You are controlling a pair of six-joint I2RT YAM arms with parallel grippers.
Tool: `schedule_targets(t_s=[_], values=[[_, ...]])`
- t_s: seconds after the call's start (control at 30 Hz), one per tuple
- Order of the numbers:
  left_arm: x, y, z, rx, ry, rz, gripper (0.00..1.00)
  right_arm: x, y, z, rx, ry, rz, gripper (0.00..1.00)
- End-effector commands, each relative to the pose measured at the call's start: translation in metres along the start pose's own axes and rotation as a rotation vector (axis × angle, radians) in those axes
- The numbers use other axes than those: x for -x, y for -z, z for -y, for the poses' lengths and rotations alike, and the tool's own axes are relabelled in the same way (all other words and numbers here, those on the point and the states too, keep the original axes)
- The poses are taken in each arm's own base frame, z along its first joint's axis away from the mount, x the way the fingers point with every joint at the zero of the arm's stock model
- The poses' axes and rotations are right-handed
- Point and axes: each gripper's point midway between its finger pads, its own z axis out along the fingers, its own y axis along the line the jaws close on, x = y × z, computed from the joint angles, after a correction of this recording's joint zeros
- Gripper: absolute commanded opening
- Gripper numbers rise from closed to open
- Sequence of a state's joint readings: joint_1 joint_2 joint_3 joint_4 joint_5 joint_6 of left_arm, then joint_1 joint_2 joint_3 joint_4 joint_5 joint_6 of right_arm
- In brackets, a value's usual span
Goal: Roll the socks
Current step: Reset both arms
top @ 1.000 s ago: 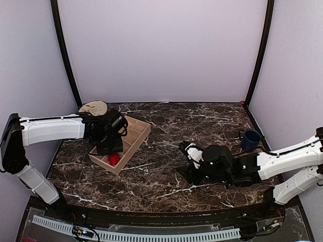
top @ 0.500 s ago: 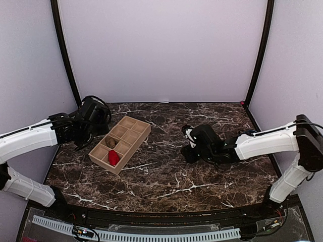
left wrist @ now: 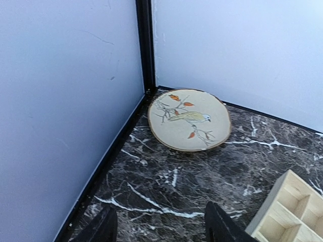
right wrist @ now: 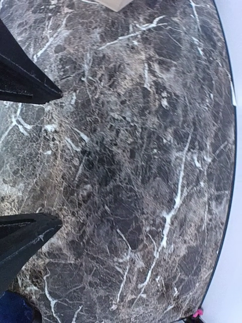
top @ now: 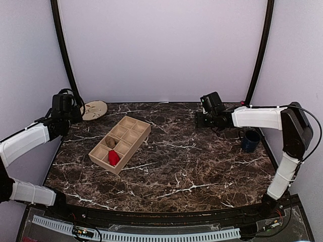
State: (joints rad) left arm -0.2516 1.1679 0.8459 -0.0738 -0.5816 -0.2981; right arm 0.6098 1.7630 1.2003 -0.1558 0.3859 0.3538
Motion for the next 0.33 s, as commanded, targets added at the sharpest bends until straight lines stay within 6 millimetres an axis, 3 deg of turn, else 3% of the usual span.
schedule_targets(t_s=[0.0,0.13,0.3], values=[[0.008,-0.018,-0.003,-0.066,-0.064,0.049,0.62,0.026,0.01,0.017,-0.047,-0.059,0.051,0.7],[-0.003,-0.035,-0.003,-0.045,-0.125,0.026,0.61,0.029,0.02,0.033,-0.104,-0.081,0.067,0.7],[-0.007,-0.039,-0.009,-0.015,-0.122,0.046,0.62,0.033,0.048,0.048,-0.105,-0.125,0.161,0.7]])
